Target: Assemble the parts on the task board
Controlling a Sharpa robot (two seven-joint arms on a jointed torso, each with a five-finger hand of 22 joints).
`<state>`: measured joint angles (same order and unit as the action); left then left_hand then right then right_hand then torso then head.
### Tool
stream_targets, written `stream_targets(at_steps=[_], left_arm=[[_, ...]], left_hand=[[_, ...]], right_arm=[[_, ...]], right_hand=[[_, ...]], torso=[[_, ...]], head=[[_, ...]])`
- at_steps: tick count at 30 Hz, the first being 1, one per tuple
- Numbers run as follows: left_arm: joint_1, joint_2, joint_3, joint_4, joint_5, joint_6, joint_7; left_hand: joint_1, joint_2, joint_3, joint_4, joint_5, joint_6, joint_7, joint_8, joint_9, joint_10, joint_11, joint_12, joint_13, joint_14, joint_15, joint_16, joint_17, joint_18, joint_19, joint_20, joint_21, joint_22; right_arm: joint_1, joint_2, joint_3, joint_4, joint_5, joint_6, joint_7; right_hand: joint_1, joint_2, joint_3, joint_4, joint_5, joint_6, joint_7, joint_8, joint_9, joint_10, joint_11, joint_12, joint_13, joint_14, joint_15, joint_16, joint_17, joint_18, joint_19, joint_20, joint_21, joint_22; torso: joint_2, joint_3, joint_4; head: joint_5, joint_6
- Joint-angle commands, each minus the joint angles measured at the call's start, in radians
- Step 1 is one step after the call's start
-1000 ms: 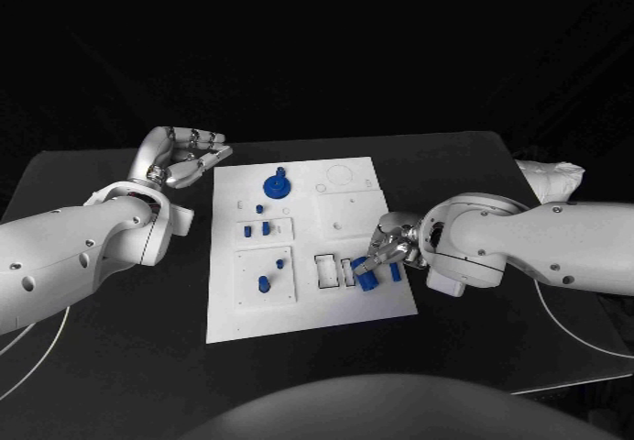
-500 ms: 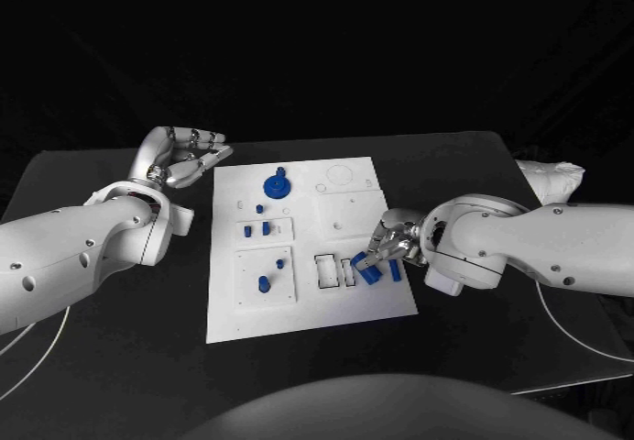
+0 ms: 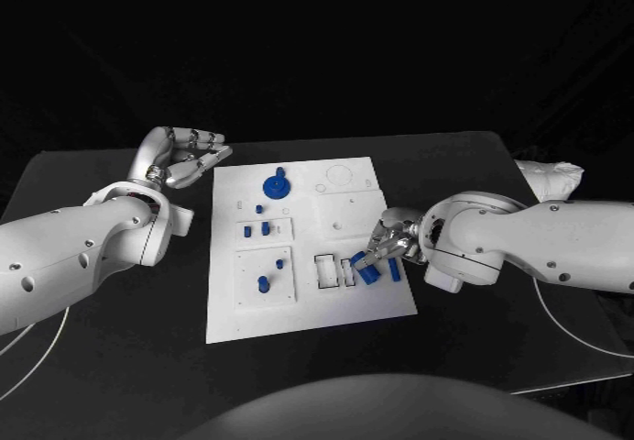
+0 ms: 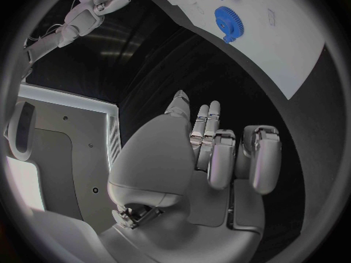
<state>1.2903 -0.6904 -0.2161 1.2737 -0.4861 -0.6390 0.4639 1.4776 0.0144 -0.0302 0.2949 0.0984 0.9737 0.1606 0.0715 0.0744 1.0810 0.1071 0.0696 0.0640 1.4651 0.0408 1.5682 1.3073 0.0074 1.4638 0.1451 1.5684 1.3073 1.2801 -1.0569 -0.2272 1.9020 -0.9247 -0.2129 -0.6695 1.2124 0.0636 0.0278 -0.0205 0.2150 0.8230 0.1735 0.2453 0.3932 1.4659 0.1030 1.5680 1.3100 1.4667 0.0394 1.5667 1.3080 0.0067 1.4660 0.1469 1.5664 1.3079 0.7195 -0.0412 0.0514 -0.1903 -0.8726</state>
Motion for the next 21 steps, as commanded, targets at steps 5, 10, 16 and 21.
stream_targets(at_steps=[5,10,16,21], left_arm=[[0.001,0.002,0.001,0.004,-0.004,0.015,0.012],[0.001,0.001,0.001,0.005,-0.004,0.015,0.012],[0.001,0.000,0.001,0.007,-0.004,0.014,0.011],[0.001,-0.001,0.001,0.009,-0.004,0.014,0.011]], left_hand=[[0.001,0.009,-0.006,-0.002,0.006,0.010,0.000,-0.003,-0.001,0.008,0.001,0.001,0.000,0.106,-0.001,0.003,0.263,-0.007,0.107,-0.001,0.002,0.263],[0.001,0.009,-0.006,-0.002,0.006,0.010,0.000,-0.003,-0.001,0.008,0.001,0.001,0.000,0.106,-0.001,0.003,0.263,-0.007,0.107,-0.001,0.002,0.263],[0.001,0.009,-0.006,-0.002,0.006,0.010,0.000,-0.003,-0.001,0.008,0.001,0.001,0.000,0.106,-0.001,0.003,0.263,-0.007,0.107,-0.001,0.002,0.263],[0.001,0.009,-0.006,-0.002,0.006,0.010,0.000,-0.003,-0.001,0.008,0.001,0.001,0.000,0.106,-0.001,0.003,0.263,-0.007,0.107,-0.001,0.002,0.263]], right_arm=[[-0.011,0.006,-0.009,-0.012,-0.026,0.096,-0.061],[-0.011,0.009,-0.009,-0.014,-0.027,0.107,-0.065],[-0.011,0.011,-0.009,-0.011,-0.021,0.101,-0.060],[-0.011,0.010,-0.009,-0.007,-0.020,0.074,-0.049]], right_hand=[[-0.028,-0.010,-0.008,0.009,0.006,-0.061,-0.011,0.003,-0.007,0.105,-0.011,0.003,0.261,0.104,-0.005,0.004,0.263,-0.007,0.105,-0.004,0.004,0.263],[-0.049,-0.012,-0.009,0.018,0.021,-0.070,-0.005,0.016,0.002,0.105,-0.007,0.003,0.261,0.104,-0.003,0.004,0.263,-0.007,0.105,-0.003,0.004,0.263],[-0.066,-0.002,0.005,0.025,0.076,-0.046,0.007,0.018,0.000,0.105,0.005,0.003,0.261,0.104,0.008,0.004,0.263,-0.007,0.105,0.005,0.004,0.263],[-0.041,0.015,0.057,0.004,0.171,-0.003,0.001,-0.007,-0.028,0.105,0.001,0.003,0.261,0.104,0.006,0.004,0.263,-0.007,0.105,0.006,0.004,0.263]], torso=[[0.000,0.0002,0.0004],[0.000,0.0002,-0.0008],[0.001,0.0009,0.0001],[0.001,0.0012,-0.0009]], head=[[0.001,0.000],[0.002,0.000],[0.003,0.000],[0.003,0.000]])
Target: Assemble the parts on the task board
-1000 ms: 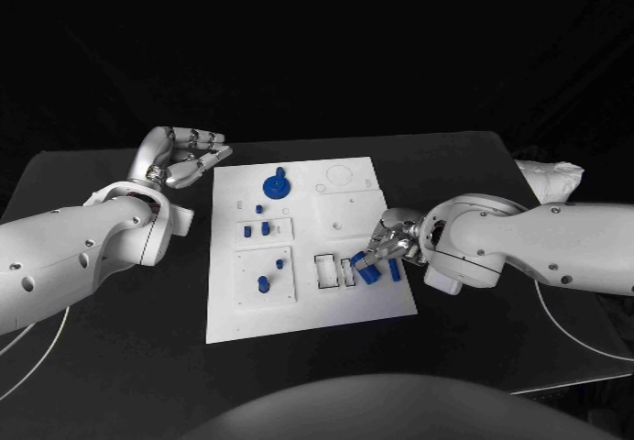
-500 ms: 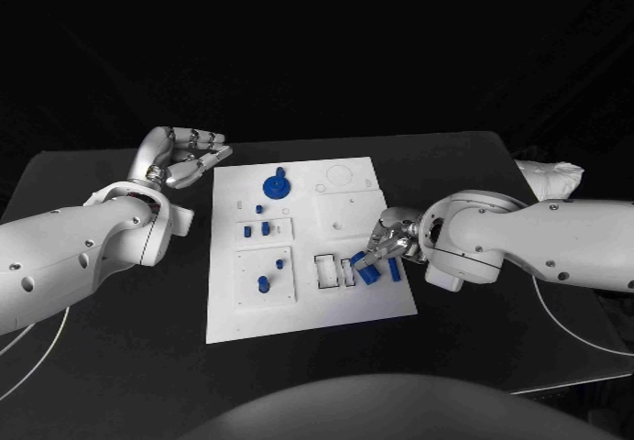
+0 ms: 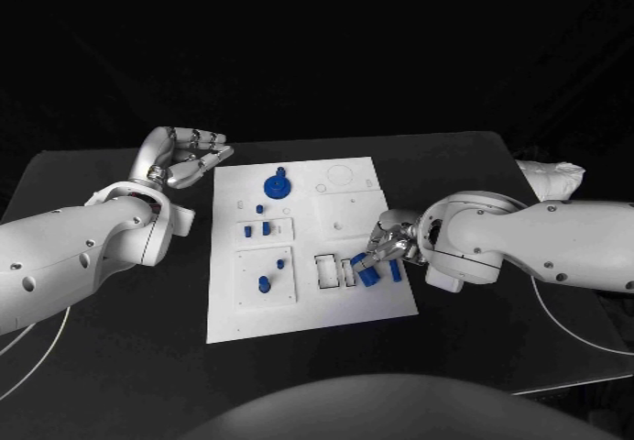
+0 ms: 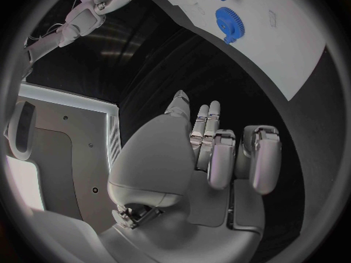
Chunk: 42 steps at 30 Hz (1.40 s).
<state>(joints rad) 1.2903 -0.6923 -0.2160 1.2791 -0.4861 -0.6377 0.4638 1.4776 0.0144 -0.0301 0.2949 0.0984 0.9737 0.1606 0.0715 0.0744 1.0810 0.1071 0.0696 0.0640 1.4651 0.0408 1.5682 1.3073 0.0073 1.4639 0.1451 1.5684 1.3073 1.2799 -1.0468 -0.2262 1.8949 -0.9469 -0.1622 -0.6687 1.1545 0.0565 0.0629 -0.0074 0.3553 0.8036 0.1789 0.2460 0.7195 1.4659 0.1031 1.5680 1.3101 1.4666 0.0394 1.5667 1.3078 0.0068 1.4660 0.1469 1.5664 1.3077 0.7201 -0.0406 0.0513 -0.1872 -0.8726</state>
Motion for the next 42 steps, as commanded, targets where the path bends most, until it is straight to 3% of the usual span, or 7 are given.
stream_targets(at_steps=[1,6,13,26,42], left_arm=[[0.001,0.000,0.001,0.003,-0.004,0.013,0.011],[0.001,0.000,0.001,0.003,-0.004,0.013,0.011],[0.001,0.001,0.001,0.003,-0.004,0.015,0.010],[0.001,0.001,0.001,0.000,-0.004,0.016,0.010],[0.001,0.002,0.001,-0.002,-0.004,0.015,0.009]], left_hand=[[0.001,0.009,-0.006,-0.002,0.006,0.010,0.000,-0.003,-0.001,0.008,0.001,0.001,0.000,0.106,-0.001,0.003,0.264,-0.007,0.107,-0.001,0.002,0.263],[0.001,0.009,-0.006,-0.002,0.006,0.010,0.000,-0.003,-0.001,0.008,0.001,0.001,0.000,0.106,-0.001,0.003,0.264,-0.007,0.107,-0.001,0.002,0.263],[0.001,0.009,-0.006,-0.002,0.006,0.010,0.000,-0.003,-0.001,0.008,0.001,0.001,0.000,0.106,-0.001,0.003,0.264,-0.007,0.107,-0.001,0.002,0.263],[0.001,0.009,-0.006,-0.002,0.006,0.010,0.000,-0.003,-0.001,0.008,0.001,0.001,0.000,0.106,-0.001,0.003,0.264,-0.007,0.107,-0.001,0.002,0.263],[0.001,0.009,-0.006,-0.002,0.006,0.010,0.000,-0.003,-0.001,0.008,0.001,0.001,0.000,0.106,-0.001,0.003,0.264,-0.007,0.107,-0.001,0.002,0.263]], right_arm=[[-0.011,0.000,-0.010,0.001,0.003,0.018,-0.048],[-0.011,-0.004,-0.010,0.002,0.003,-0.020,-0.034],[-0.011,-0.018,-0.010,0.004,0.032,-0.110,0.003],[-0.011,-0.047,-0.010,0.001,0.252,-0.207,0.082],[-0.011,-0.044,-0.010,-0.011,0.295,-0.202,0.094]], right_hand=[[0.026,0.025,0.038,-0.017,0.055,0.030,-0.007,-0.013,-0.362,0.105,-0.001,0.003,0.261,0.104,0.004,0.004,0.263,-0.007,0.105,0.005,0.004,0.263],[0.045,0.016,0.133,-0.053,0.108,0.111,-0.022,-0.050,-0.409,0.105,-0.014,0.003,0.261,0.104,-0.007,0.004,0.263,-0.007,0.105,-0.006,0.004,0.263],[0.043,-0.005,0.207,-0.080,0.087,0.194,-0.040,-0.073,-0.441,0.105,-0.031,0.003,0.261,0.104,-0.021,0.004,0.263,-0.007,0.105,-0.018,0.004,0.263],[0.035,-0.034,0.226,-0.095,0.052,0.236,-0.049,-0.091,-0.459,0.105,-0.039,0.003,0.261,0.104,-0.029,0.004,0.263,-0.007,0.105,-0.026,0.004,0.263],[0.026,-0.044,0.227,-0.095,0.026,0.244,-0.049,-0.104,-0.469,0.105,-0.040,0.003,0.261,0.104,-0.030,0.004,0.263,-0.007,0.105,-0.028,0.004,0.263]], torso=[[0.000,0.0006,-0.0008],[0.000,0.0002,-0.0002],[0.001,0.0001,0.0000],[-0.001,0.0002,0.0001],[0.000,-0.0005,0.0001]], head=[[0.000,0.000],[0.000,0.000],[0.002,0.000],[0.007,0.000],[0.007,0.000]])
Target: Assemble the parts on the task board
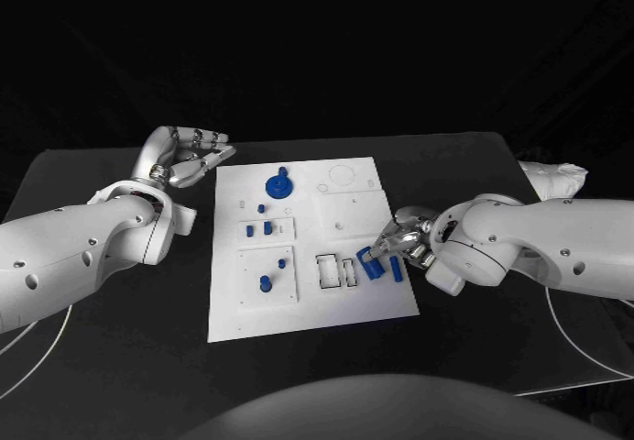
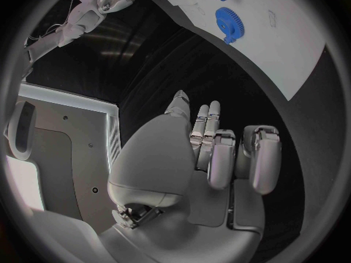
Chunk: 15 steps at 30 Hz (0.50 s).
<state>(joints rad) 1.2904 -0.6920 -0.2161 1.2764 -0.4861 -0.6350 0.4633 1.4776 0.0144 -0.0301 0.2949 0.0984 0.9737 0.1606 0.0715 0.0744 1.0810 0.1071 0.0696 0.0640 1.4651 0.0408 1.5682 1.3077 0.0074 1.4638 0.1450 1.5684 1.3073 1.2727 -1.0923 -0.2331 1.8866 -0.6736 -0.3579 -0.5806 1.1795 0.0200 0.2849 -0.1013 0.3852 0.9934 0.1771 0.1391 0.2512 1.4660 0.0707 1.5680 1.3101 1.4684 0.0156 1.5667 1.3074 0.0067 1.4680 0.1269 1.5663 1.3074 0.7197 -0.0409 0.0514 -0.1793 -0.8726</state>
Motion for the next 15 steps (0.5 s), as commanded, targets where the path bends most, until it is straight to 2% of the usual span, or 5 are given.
stream_targets(at_steps=[1,15], left_arm=[[0.001,0.002,0.001,0.001,-0.004,0.013,0.009],[0.001,0.002,0.001,0.000,-0.004,0.014,0.009]], left_hand=[[0.001,0.009,-0.006,-0.002,0.006,0.010,0.000,-0.003,-0.001,0.008,0.001,0.001,0.000,0.106,-0.001,0.003,0.263,-0.007,0.107,-0.001,0.002,0.263],[0.001,0.009,-0.006,-0.002,0.006,0.010,0.000,-0.003,-0.001,0.008,0.001,0.001,0.000,0.106,-0.001,0.003,0.263,-0.007,0.107,-0.001,0.002,0.263]], right_arm=[[-0.004,0.001,-0.003,-0.003,0.024,-0.008,0.008],[-0.004,-0.001,-0.003,0.003,0.069,-0.032,0.028]], right_hand=[[0.001,-0.008,0.005,-0.001,-0.005,0.055,-0.048,0.002,-0.001,0.105,-0.008,0.003,0.261,0.102,-0.007,0.004,0.263,-0.007,0.103,-0.009,0.004,0.263],[-0.001,-0.010,0.005,-0.001,-0.013,0.058,-0.048,-0.001,-0.003,0.105,-0.008,0.003,0.261,0.102,-0.007,0.004,0.263,-0.007,0.103,-0.009,0.004,0.263]], torso=[[0.000,0.0000,0.0000],[0.000,0.0005,-0.0006]], head=[[-0.001,0.000],[-0.001,0.000]])
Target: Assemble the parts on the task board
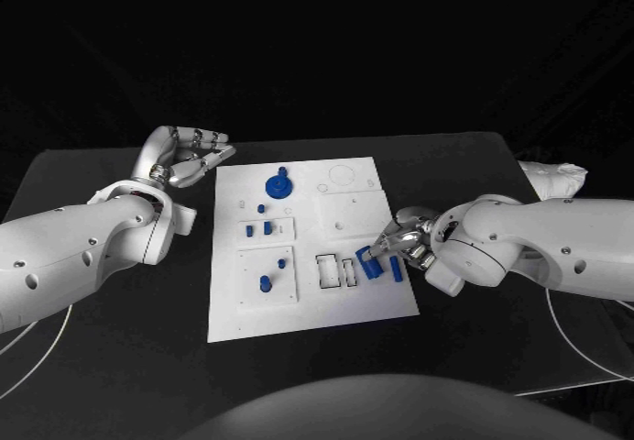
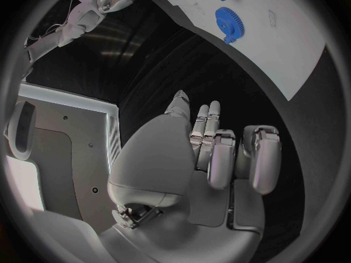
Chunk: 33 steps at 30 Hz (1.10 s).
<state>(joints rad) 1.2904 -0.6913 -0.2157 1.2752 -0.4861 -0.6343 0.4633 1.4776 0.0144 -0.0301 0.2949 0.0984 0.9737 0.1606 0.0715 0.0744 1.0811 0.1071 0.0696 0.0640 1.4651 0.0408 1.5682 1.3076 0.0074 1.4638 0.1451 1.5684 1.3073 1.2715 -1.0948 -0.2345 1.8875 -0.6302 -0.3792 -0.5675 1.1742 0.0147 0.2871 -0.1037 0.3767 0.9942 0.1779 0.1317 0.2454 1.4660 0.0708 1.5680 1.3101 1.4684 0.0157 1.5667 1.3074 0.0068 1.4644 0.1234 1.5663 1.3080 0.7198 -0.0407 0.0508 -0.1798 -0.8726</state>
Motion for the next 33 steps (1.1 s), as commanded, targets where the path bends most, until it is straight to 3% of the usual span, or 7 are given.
stream_targets(at_steps=[1,13,33], left_arm=[[0.001,0.001,0.001,0.001,-0.003,0.014,0.009],[0.001,0.001,0.001,0.002,-0.003,0.014,0.009],[0.001,0.002,0.001,0.000,-0.004,0.014,0.009]], left_hand=[[0.001,0.009,-0.006,-0.002,0.006,0.010,0.000,-0.003,-0.001,0.008,0.001,0.001,0.000,0.106,-0.001,0.003,0.263,-0.007,0.107,-0.001,0.002,0.263],[0.001,0.009,-0.006,-0.002,0.006,0.010,0.000,-0.003,-0.001,0.008,0.001,0.001,0.000,0.106,-0.001,0.003,0.263,-0.007,0.107,-0.001,0.002,0.263],[0.001,0.009,-0.006,-0.002,0.006,0.010,0.000,-0.003,-0.001,0.008,0.001,0.001,0.000,0.106,-0.001,0.003,0.263,-0.007,0.107,-0.001,0.002,0.263]], right_arm=[[-0.002,0.001,-0.002,0.003,0.029,-0.014,0.017],[0.011,-0.008,-0.001,0.013,0.077,-0.039,0.049],[0.023,-0.002,-0.001,0.032,0.167,-0.024,0.070]], right_hand=[[0.004,-0.005,0.003,0.002,-0.005,0.057,-0.049,0.006,0.003,0.105,-0.008,0.003,0.261,0.102,-0.007,0.004,0.263,-0.007,0.106,-0.006,0.004,0.263],[0.003,-0.006,0.003,0.002,-0.011,0.062,-0.050,0.005,0.001,0.105,-0.009,0.003,0.261,0.102,-0.008,0.004,0.263,-0.007,0.106,-0.006,0.004,0.263],[0.002,-0.006,0.003,0.002,-0.016,0.067,-0.051,0.004,0.000,0.105,-0.010,0.003,0.261,0.102,-0.008,0.004,0.263,-0.007,0.106,-0.006,0.004,0.263]], torso=[[0.000,0.0003,-0.0001],[0.000,-0.0005,0.0005],[0.000,0.0007,-0.0002]], head=[[-0.001,0.000],[-0.001,0.000],[0.002,0.000]])
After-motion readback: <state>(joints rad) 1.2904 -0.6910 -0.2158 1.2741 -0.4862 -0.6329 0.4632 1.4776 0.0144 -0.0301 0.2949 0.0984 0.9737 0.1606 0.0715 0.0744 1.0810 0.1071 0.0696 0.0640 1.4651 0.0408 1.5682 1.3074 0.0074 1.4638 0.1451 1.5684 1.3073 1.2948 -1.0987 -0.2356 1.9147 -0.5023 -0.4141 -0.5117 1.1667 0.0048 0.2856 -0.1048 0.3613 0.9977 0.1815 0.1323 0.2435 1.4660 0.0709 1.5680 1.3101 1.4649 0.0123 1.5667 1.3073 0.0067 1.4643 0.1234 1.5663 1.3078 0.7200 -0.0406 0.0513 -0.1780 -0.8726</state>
